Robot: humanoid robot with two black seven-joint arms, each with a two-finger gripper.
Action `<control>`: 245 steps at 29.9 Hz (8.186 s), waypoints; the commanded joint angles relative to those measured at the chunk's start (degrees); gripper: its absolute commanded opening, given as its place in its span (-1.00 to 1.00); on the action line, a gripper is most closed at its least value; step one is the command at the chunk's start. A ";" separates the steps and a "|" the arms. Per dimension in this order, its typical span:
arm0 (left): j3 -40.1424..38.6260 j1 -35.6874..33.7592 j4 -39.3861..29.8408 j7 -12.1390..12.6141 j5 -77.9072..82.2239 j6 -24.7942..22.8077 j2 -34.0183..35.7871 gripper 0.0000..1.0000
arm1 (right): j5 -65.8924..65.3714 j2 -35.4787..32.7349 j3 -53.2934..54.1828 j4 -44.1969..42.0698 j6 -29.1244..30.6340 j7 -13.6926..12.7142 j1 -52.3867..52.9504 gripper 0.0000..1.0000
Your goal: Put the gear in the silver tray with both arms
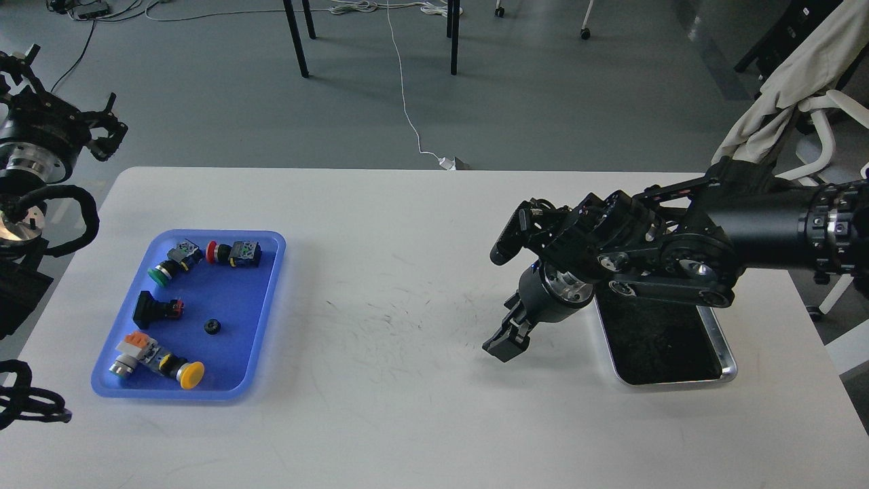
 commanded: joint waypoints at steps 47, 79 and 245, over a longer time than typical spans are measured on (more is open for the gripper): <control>0.09 0.53 0.40 -0.01 0.00 0.00 -0.08 0.97 | -0.28 3.13 -0.92 -4.96 2.90 2.88 -2.53 -0.20; 0.09 0.97 0.40 -0.01 0.00 0.00 0.01 0.97 | -1.77 4.27 -2.06 -4.69 4.44 4.29 -1.30 -0.60; 3.08 2.64 0.40 0.08 0.88 0.00 -0.16 0.98 | 42.69 -41.79 49.35 -6.27 -6.95 8.29 -43.84 -0.94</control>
